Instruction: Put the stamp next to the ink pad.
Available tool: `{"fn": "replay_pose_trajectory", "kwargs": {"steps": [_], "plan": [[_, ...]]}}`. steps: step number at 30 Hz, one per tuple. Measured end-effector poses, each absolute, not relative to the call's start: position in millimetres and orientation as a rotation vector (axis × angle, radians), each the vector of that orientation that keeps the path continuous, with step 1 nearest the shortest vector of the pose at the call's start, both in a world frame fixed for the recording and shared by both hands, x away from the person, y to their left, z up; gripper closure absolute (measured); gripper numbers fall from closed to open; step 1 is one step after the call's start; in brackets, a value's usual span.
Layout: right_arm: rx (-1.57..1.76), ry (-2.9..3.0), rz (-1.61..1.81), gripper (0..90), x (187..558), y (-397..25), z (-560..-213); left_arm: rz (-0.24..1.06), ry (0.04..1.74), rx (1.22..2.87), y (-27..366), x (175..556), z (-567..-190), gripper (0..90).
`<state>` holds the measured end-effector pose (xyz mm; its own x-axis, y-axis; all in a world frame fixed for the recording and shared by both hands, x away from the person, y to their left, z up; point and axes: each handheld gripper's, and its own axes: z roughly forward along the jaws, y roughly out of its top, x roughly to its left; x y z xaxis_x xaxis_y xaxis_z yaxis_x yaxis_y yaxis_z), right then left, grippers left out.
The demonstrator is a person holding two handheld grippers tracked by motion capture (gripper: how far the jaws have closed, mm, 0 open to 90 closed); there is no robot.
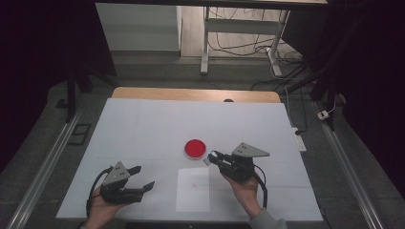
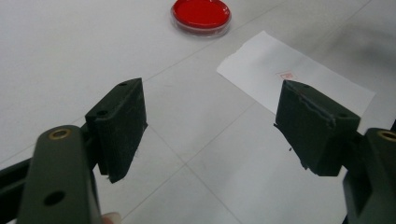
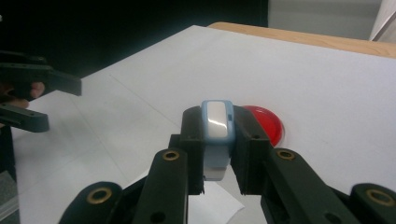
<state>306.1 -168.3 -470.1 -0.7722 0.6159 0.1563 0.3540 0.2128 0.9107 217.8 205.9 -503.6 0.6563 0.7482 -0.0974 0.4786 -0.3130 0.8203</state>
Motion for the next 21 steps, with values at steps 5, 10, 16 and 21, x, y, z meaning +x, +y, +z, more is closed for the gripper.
{"fn": "replay_pose_trajectory", "kwargs": {"steps": [5, 10, 16, 21], "plan": [[0.918, 2.255, 1.528, 75.5, 311.6, -170.9, -472.1, 0.377, 0.973, 1.973, 210.7, 217.6, -504.9, 24.7], [0.912, 2.251, 1.478, 75.5, 316.6, -172.8, -473.7, 0.371, 0.984, 1.973, 212.6, 218.5, -506.0, 24.7], [0.911, 2.256, 1.424, 75.4, 321.7, -173.1, -475.5, 0.366, 0.984, 1.978, 212.2, 218.6, -506.7, 24.8], [0.907, 2.27, 1.366, 75.4, 328.9, -170.4, -479.4, 0.361, 0.988, 1.981, 213.1, 219.2, -507.3, 24.8]]}}
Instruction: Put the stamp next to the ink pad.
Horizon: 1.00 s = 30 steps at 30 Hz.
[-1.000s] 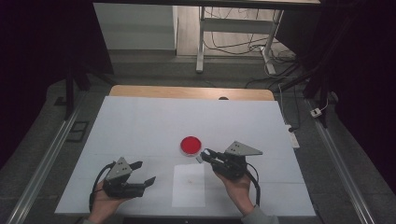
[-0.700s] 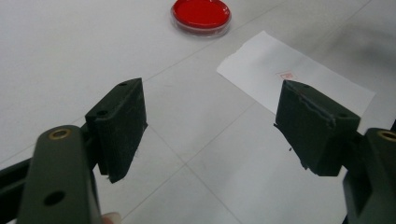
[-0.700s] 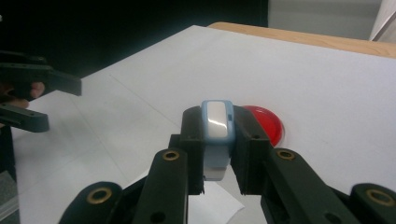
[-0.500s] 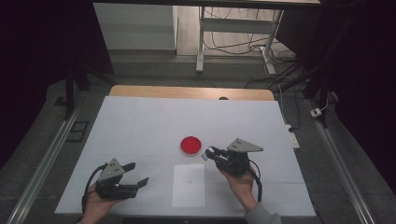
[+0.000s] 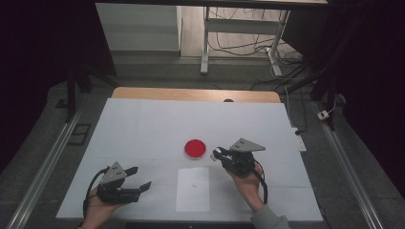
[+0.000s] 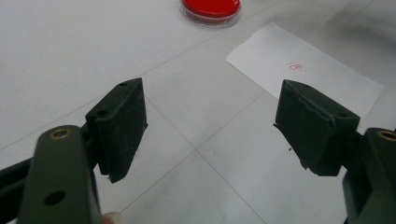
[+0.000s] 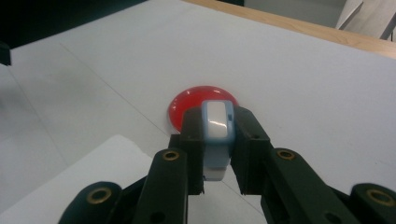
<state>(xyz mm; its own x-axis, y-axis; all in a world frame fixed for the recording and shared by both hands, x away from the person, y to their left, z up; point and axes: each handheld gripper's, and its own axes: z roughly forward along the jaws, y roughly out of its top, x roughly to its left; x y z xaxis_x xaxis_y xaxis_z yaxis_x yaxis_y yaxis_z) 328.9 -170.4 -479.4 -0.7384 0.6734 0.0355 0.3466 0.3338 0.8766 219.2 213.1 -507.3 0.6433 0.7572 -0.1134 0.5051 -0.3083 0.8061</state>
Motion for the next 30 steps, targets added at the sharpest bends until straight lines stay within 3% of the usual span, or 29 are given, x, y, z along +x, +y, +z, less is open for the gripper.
{"fn": "replay_pose_trajectory", "kwargs": {"steps": [25, 30], "plan": [[0.923, 2.336, 1.158, 74.8, 364.4, -154.8, -509.8, 0.356, 1.009, 1.984, 215.6, 220.6, -508.3, 24.8], [0.924, 2.329, 1.158, 68.9, 366.0, -154.5, -511.0, 0.358, 1.011, 1.982, 216.1, 220.7, -508.4, 24.8]]}}
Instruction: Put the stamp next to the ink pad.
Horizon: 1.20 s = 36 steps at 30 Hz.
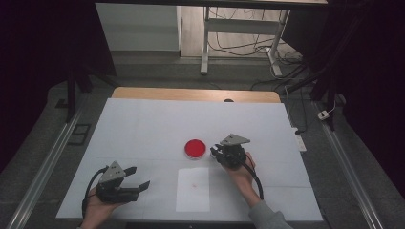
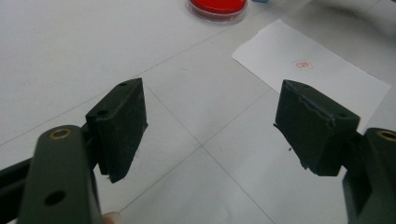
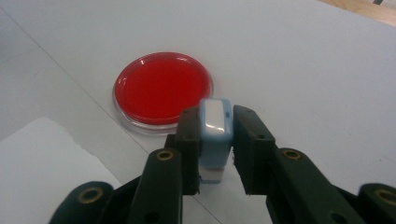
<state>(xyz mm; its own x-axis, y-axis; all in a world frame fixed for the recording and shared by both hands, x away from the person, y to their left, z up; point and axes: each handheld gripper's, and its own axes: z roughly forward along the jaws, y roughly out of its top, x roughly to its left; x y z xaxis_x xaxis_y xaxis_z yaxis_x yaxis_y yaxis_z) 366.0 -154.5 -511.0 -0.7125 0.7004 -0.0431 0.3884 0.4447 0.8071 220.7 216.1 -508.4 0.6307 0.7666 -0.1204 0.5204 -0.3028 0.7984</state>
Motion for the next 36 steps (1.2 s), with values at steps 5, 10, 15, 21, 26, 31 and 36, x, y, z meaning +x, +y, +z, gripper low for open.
{"fn": "replay_pose_trajectory", "kwargs": {"steps": [5, 10, 15, 21, 26, 31, 36], "plan": [[0.947, 2.293, 1.222, 53.1, 364.9, -156.9, -508.4, 0.358, 1.013, 1.982, 216.7, 220.6, -508.6, 24.8], [0.922, 2.258, 1.283, 45.1, 360.1, -163.3, -499.7, 0.362, 1.026, 1.973, 219.4, 220.9, -509.2, 24.8], [0.874, 2.271, 1.302, 42.8, 351.6, -170.4, -492.9, 0.363, 1.036, 1.969, 221.1, 221.7, -510.2, 24.8], [0.84, 2.257, 1.336, 42.3, 335.7, -187.6, -487.5, 0.361, 1.035, 1.97, 220.9, 221.9, -510.5, 24.9], [0.839, 2.261, 1.333, 41.9, 323.4, -203.0, -488.1, 0.359, 1.038, 1.967, 221.3, 221.8, -510.5, 24.9], [0.832, 2.269, 1.321, 41.7, 308.9, -223.3, -491.8, 0.355, 1.039, 1.966, 222.0, 222.4, -511.3, 24.9], [0.852, 2.259, 1.301, 41.6, 293.4, -249.5, -494.5, 0.354, 1.036, 1.974, 220.5, 223.0, -512.2, 24.9]]}}
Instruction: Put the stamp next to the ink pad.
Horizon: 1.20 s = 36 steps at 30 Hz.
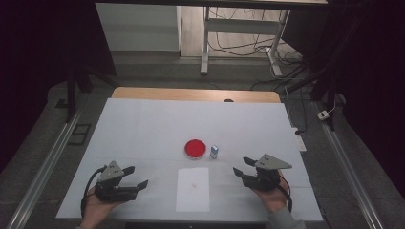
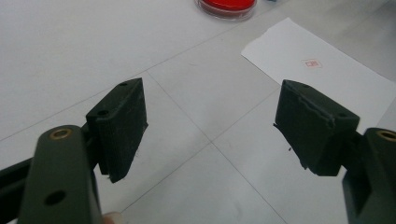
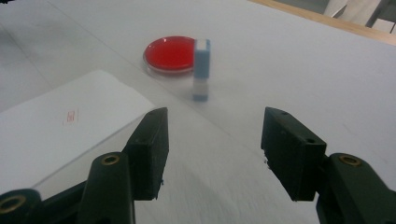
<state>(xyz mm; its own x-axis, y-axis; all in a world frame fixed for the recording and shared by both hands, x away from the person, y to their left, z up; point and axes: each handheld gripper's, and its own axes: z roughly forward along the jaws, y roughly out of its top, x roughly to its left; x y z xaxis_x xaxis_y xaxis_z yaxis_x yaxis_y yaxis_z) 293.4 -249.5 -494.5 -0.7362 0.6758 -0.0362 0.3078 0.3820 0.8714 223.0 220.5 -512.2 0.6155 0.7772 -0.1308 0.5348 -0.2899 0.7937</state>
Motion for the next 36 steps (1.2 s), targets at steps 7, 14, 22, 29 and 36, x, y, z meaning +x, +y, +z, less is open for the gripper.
{"fn": "replay_pose_trajectory", "kwargs": {"steps": [7, 14, 22, 29, 36], "plan": [[0.874, 2.247, 1.288, 41.6, 280.3, -279.1, -497.2, 0.352, 1.035, 1.98, 219.2, 223.8, -512.9, 24.9], [0.88, 2.261, 1.276, 41.6, 278.8, -290.2, -502.1, 0.355, 1.039, 1.979, 220.3, 224.0, -513.2, 24.9], [0.892, 2.26, 1.28, 41.8, 280.5, -293.5, -502.4, 0.354, 1.043, 1.979, 221.2, 224.6, -514.0, 24.9], [0.889, 2.262, 1.28, 41.8, 280.5, -293.0, -501.9, 0.353, 1.043, 1.981, 220.8, 224.6, -514.2, 24.9], [0.881, 2.262, 1.283, 41.8, 280.5, -292.7, -501.5, 0.355, 1.041, 1.984, 220.6, 224.9, -514.3, 24.9]]}}
